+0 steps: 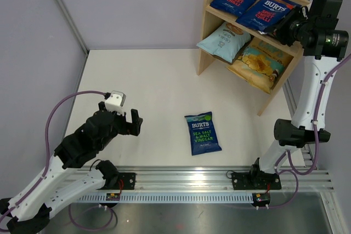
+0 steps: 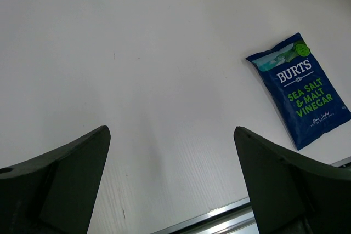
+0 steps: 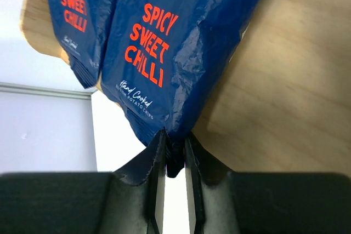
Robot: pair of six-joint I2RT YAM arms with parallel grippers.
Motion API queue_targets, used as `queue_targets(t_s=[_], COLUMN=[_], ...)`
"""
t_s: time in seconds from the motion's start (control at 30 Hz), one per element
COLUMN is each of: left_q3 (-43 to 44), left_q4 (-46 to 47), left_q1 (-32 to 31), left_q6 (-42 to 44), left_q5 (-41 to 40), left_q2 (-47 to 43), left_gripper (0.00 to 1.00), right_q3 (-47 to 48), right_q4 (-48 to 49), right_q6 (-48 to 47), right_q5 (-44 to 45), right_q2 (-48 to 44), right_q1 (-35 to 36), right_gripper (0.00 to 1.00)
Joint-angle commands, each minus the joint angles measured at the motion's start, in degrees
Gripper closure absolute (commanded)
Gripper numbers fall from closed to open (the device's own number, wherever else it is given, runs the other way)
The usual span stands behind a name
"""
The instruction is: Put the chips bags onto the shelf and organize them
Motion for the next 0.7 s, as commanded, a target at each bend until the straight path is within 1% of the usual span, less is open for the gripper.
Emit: queue_targets(t_s=[0.0,0.43,0.63,0.67], left_q3=[0.1,0.1,0.1,0.0], left_q4=[2.6,2.8,2.9,2.9], left_q1=[0.0,0.0,-0.1,-0.1], left_q6=[1.1,1.4,1.2,1.2], left_q5=[0.9,1.9,2.1,2.1], left_q2=[-0.1,0.8,0.7,0.8], left_gripper=[0.01,0.01,0.01,0.01], right_q3=[1.1,2.3,3.5,3.1], right_q4=[2.7,3.2,2.9,3.1], right_q6=[-0.3,-1.6,-2.4,-2.3], right_q5=[-2.7,-1.9,-2.9,-3.3], right_q2=[1.5,3.4,4.8,4.6], right_q1=[-0.4,-3.5,-4.8,-4.7], right_gripper=[0.78,0.78,0.69,0.66])
